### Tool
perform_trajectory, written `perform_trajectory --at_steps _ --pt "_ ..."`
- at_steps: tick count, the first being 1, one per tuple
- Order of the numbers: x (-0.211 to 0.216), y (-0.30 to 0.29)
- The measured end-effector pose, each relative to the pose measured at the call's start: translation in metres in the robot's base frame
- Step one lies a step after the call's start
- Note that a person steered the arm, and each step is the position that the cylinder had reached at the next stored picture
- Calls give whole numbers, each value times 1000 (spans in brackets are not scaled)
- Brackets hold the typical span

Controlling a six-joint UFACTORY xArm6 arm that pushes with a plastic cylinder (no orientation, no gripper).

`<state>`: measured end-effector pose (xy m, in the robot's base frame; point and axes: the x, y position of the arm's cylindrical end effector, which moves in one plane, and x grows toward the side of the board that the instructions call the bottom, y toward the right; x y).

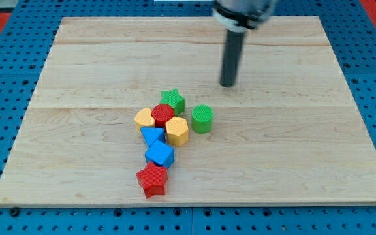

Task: Separate the green blocks from the group of blocks

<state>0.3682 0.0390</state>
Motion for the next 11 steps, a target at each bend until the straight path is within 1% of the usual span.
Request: perform_trajectory --at_steps 1,2,3,4,5,6,8,9,10,11 --pt "-8 -87" --pt "44 -99" --pt "71 -101" --pt "72 -73" --pt "98 4" --pt "109 -16" --pt "168 51" --pt "179 84" --pt "159 15" --pt "111 3"
